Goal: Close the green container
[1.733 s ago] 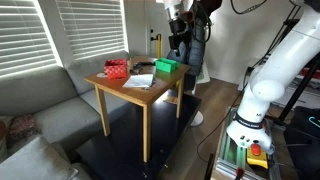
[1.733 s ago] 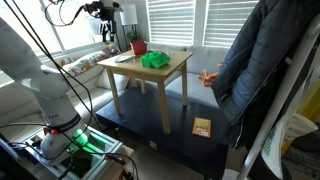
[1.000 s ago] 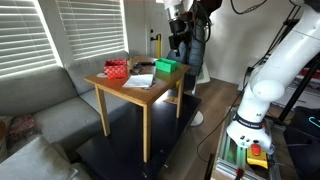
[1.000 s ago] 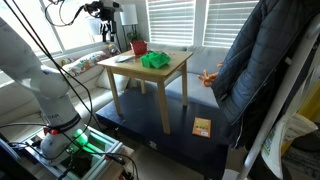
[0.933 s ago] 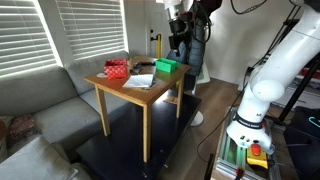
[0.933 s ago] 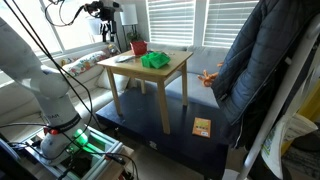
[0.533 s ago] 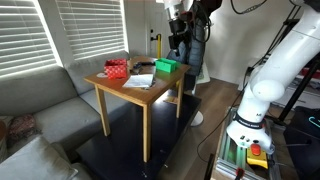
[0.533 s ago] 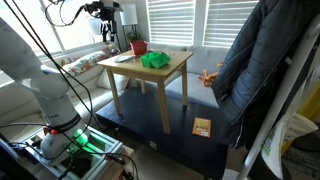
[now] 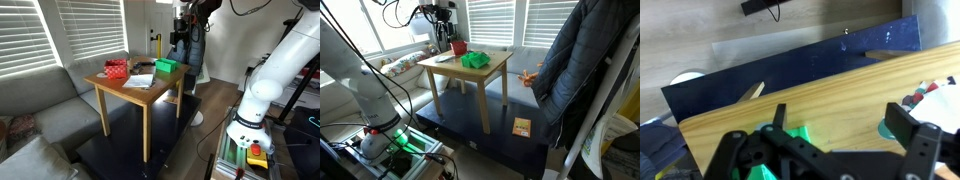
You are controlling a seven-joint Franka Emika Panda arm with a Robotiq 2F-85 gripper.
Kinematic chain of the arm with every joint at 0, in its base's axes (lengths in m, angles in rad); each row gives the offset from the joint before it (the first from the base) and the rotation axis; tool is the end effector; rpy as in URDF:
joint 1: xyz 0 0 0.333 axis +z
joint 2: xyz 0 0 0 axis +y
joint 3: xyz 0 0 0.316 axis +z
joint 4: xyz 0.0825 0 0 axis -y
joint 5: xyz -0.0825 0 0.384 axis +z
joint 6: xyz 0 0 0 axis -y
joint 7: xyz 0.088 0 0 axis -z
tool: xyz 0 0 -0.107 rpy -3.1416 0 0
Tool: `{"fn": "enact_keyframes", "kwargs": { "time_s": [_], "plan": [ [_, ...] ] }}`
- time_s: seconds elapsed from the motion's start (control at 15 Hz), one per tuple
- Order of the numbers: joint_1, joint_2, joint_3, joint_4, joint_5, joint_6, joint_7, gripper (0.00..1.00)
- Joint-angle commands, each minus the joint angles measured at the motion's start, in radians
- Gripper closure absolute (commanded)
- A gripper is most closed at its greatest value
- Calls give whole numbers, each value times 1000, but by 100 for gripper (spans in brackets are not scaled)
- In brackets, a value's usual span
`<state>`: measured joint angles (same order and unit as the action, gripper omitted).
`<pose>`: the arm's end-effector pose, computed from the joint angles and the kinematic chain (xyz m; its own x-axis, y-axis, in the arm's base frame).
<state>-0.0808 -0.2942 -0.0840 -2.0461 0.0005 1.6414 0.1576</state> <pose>0.4490 -0.0784 0.5548 0.9440 -0.3098 -0.1137 -0.3126 -0.9499 -0.0071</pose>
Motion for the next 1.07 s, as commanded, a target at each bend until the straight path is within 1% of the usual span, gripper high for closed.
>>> {"fn": "enact_keyframes", "kwargs": {
  "time_s": [0.0, 0.13, 0.27, 0.47, 0.53, 0.6, 0.73, 1.0],
  "plan": [
    [-32, -6, -85, -62, 94, 139, -160, 0],
    [-45, 8, -135, -84, 148, 199, -260, 0],
    [-57, 29, -183, -89, 202, 232, -359, 0],
    [-72, 74, -250, -79, 283, 234, -527, 0],
    [-74, 98, -276, -65, 338, 217, -599, 0],
    [-83, 63, -230, -82, 259, 222, -494, 0],
    [-92, 86, -257, -81, 303, 221, -567, 0],
    [-92, 94, -259, -78, 314, 221, -582, 0]
  ]
}}
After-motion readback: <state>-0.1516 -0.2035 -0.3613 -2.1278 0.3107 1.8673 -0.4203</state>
